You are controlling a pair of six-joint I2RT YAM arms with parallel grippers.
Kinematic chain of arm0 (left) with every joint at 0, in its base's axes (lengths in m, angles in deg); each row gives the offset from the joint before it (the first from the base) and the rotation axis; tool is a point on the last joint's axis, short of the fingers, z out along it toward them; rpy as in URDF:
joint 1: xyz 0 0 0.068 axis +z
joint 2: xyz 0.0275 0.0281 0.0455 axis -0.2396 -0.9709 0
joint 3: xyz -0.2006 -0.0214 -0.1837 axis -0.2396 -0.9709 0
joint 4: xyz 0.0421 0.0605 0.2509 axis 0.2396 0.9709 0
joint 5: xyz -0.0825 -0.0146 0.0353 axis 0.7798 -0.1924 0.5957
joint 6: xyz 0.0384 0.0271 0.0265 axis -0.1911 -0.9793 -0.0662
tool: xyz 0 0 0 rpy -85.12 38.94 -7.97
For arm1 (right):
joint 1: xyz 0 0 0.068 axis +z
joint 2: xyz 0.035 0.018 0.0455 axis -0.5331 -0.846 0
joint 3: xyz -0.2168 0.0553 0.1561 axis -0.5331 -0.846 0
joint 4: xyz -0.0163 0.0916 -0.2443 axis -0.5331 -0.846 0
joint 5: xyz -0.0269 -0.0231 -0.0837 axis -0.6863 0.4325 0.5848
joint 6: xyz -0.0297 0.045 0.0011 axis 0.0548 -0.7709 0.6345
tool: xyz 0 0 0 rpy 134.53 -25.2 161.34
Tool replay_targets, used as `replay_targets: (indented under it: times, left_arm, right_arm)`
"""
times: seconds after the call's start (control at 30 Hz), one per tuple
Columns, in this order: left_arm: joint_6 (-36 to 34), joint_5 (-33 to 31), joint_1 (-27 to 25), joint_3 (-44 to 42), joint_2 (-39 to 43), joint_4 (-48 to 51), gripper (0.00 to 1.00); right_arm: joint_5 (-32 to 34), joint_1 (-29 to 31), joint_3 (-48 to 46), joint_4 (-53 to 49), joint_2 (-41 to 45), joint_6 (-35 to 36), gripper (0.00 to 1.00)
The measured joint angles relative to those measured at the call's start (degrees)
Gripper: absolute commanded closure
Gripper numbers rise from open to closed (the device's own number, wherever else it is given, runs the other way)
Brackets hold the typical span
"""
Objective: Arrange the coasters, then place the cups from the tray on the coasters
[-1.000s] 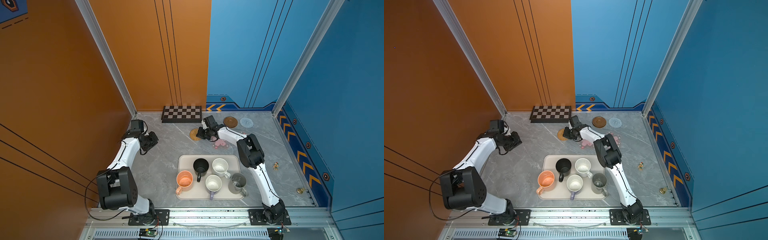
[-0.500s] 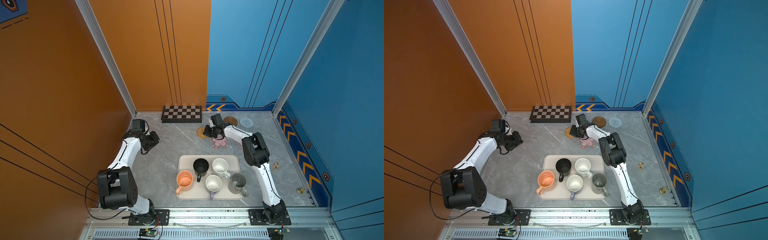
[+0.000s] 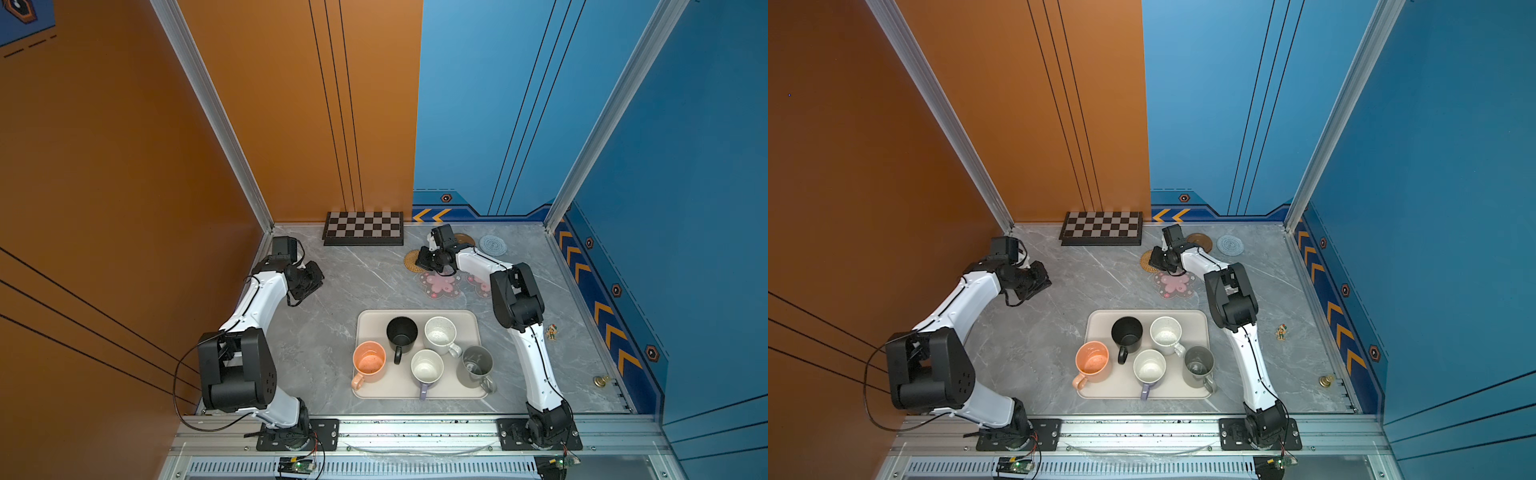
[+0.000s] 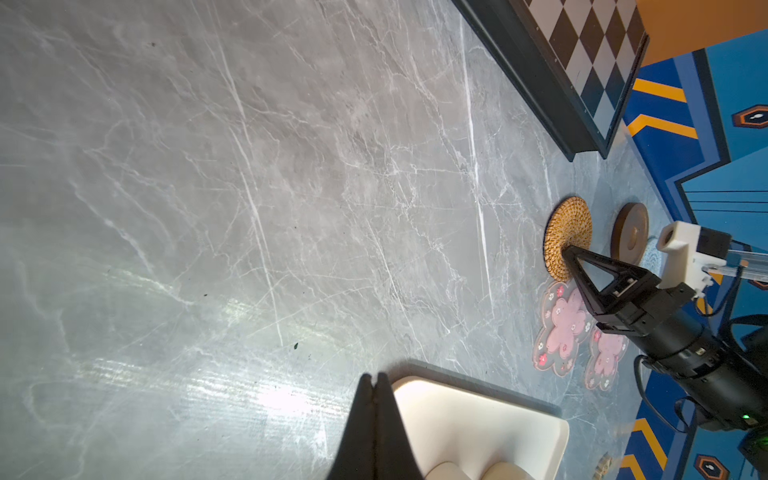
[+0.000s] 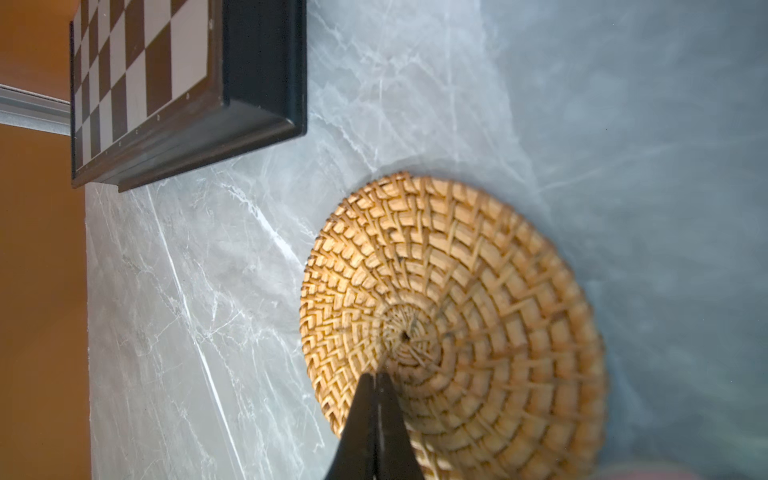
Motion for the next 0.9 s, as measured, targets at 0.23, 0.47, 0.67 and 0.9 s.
replay_targets:
  times: [0.23,0.47,0.67,0.9]
  left_arm:
    - [0.20,-0.37,-0.85,0.57,-0.92,0.00,1.00]
    - [0.24,-0.61,-1.31,1.16,-1.81,0.00,1.00]
    - [0.39,-1.09,-2.14,2.38,-3.56,-0.02,1.00]
    - [0.61,-1.49,-3.21,4.17,-5.42,0.00,1.00]
  right_arm:
    - [-0.22,-0.85,0.92,-0.55,-0.39,0.52,1.00]
    - [-0.87,-1.75,5.84,-0.94,-3.63,0.74,1.00]
    - [-1.31,-1.86,9.70,-1.81,-5.95,0.94,1.00]
    - [-1.46,-2.08,13.64,-2.67,-8.28,1.68,1.00]
